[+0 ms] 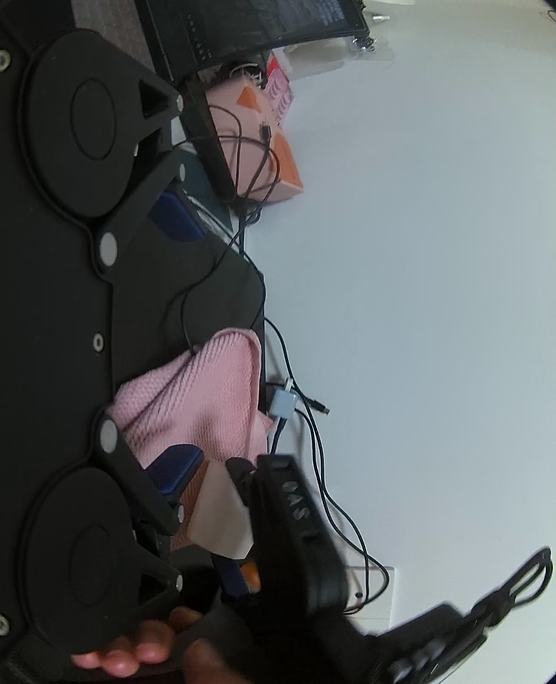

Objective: Clean container
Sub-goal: 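Lift the white cup with the right tool toward the left tool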

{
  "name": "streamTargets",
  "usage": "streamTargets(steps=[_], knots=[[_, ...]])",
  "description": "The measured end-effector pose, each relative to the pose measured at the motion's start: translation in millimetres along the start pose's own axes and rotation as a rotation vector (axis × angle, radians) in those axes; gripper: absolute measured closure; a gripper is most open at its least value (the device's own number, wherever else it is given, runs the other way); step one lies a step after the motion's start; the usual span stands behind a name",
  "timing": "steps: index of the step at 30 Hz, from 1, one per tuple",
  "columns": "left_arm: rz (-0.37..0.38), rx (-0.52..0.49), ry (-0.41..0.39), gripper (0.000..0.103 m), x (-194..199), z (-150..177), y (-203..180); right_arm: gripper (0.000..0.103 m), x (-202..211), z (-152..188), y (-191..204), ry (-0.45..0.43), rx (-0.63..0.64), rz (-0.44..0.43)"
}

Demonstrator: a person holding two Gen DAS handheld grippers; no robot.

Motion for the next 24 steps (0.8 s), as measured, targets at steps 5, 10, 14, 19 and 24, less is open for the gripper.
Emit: streamTargets(steps=[5,10,14,19,24], knots=[[0.045,0.009,-0.010,0.000,4,-1,-2,0.022,29,10,-14,-0.043,0.119,-0.029],[0.070,0.033,0.032,0.000,-1,2,-3,0.022,72,24,-34,-0.089,0.228,-0.078],[0.094,0.009,0.049,0.000,-1,7,-10,0.022,100,48,-42,-0.095,0.316,-0.104],[0.174,-0.093,0.043,0.000,6,14,-31,0.022,123,80,-42,-0.090,0.447,-0.148],[0.249,-0.226,0.007,0.000,17,24,-54,0.022,139,96,-39,-0.061,0.557,-0.219]])
Point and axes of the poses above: each gripper's, at about its wrist camera, not at the fingertips, and x roughly against the way its jaws point, y to its left, z to its underside, the point moved 3 cm from there along -x, roughly the way its jaws point, and after that the axes turned 4 degrees about -y, right-handed, at the moved point
